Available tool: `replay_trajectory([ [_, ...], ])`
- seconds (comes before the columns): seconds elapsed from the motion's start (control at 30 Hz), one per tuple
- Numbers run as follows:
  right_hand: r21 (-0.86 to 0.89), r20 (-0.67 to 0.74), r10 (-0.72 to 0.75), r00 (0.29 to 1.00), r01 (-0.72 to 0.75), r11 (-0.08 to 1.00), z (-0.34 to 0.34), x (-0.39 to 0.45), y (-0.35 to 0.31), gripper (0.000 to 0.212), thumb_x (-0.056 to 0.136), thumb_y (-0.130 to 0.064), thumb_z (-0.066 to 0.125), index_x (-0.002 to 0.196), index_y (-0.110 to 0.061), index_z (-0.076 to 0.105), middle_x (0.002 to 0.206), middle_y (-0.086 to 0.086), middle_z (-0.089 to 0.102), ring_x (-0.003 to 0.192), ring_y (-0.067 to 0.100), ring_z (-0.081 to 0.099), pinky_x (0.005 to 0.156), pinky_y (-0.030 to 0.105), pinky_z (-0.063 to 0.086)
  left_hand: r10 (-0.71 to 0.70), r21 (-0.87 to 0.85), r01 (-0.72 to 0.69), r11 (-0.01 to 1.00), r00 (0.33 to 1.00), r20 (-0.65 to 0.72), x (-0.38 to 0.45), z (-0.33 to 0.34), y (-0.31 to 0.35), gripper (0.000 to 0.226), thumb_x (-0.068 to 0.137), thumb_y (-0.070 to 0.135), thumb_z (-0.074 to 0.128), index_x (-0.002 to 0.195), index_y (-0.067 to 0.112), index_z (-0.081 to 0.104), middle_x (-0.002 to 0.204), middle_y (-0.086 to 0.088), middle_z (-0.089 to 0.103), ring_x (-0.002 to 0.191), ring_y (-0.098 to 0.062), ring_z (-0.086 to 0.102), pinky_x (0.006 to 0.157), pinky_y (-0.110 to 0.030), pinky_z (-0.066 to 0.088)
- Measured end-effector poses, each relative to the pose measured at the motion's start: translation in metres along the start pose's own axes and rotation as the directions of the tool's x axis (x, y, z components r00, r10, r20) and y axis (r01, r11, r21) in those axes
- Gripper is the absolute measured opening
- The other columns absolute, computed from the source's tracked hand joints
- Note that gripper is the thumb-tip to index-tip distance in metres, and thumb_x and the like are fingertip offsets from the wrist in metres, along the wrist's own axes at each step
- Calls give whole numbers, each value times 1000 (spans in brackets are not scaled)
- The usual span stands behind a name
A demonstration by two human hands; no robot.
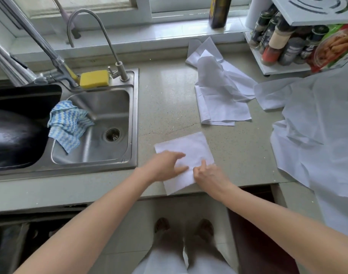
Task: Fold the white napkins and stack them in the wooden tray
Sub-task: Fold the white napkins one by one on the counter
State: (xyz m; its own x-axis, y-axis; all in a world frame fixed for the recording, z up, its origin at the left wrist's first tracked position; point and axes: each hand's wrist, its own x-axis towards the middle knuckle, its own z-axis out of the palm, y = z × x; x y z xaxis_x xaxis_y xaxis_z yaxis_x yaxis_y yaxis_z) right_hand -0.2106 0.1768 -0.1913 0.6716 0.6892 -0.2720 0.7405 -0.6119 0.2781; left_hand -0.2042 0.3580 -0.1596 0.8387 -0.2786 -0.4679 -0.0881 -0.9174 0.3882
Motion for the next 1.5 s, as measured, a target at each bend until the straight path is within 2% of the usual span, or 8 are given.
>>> replay_trajectory([
  [0.1,88,97,-30,995,22,996,-8,0,-12,11,67,-9,72,75,-15,66,71,3,65,60,15,61,50,23,38,-21,146,-15,989,970,241,-28,24,-1,86,80,56,65,145,14,30,153,-5,32,135,-23,38,105,-37,40],
  [0.27,350,-44,-84,996,94,932,12,-2,7,36,82,3,45,115,-11,47,117,6,45,106,25,46,82,33,43,13,207,-21,978,999,38,-36,46,-8,54,91,19,52,141,11,34,152,-5,34,135,-25,39,103,-37,40],
  [0.4,569,19,-61,998,39,821,17,-7,28,24,80,4,46,98,-11,53,109,2,47,99,22,48,75,38,46,68,231,-47,972,994,-82,-31,42,-16,33,85,6,45,116,15,51,110,-5,62,99,-31,61,73,-39,49],
  [0.5,688,57,21,998,-55,723,17,-2,38,7,82,-3,49,80,-6,55,96,2,56,85,25,55,68,35,44,58,78,-52,996,995,-84,-26,38,-26,37,86,9,51,121,16,57,112,-2,58,100,-25,59,79,-38,49],
  [0.67,858,186,231,955,-272,436,17,9,55,26,90,-20,58,67,-24,46,65,-6,51,66,17,50,56,27,32,-140,-300,103,948,985,-103,-14,26,-47,19,93,29,58,89,12,65,100,1,58,89,-15,56,78,-28,46],
  [0.8,791,211,364,907,-377,482,19,27,53,16,94,-23,51,83,-12,47,80,10,59,78,29,56,65,36,37,-274,-416,214,884,958,-89,-1,19,-52,22,96,33,52,86,14,60,82,-5,61,70,-18,54,61,-26,38],
  [1.0,776,251,489,836,-475,414,28,40,48,13,94,-20,46,84,-12,42,89,18,59,84,34,56,65,36,32,-327,-335,239,911,915,-237,17,21,-44,33,103,33,34,115,12,56,104,-8,63,93,-26,57,80,-38,45],
  [1.5,705,318,636,703,-624,337,30,51,39,19,101,-23,36,94,-10,50,93,14,62,78,27,50,64,32,32,-458,-2,485,875,825,-331,45,32,-34,30,104,18,28,110,6,54,102,-18,65,91,-35,60,64,-36,37],
])
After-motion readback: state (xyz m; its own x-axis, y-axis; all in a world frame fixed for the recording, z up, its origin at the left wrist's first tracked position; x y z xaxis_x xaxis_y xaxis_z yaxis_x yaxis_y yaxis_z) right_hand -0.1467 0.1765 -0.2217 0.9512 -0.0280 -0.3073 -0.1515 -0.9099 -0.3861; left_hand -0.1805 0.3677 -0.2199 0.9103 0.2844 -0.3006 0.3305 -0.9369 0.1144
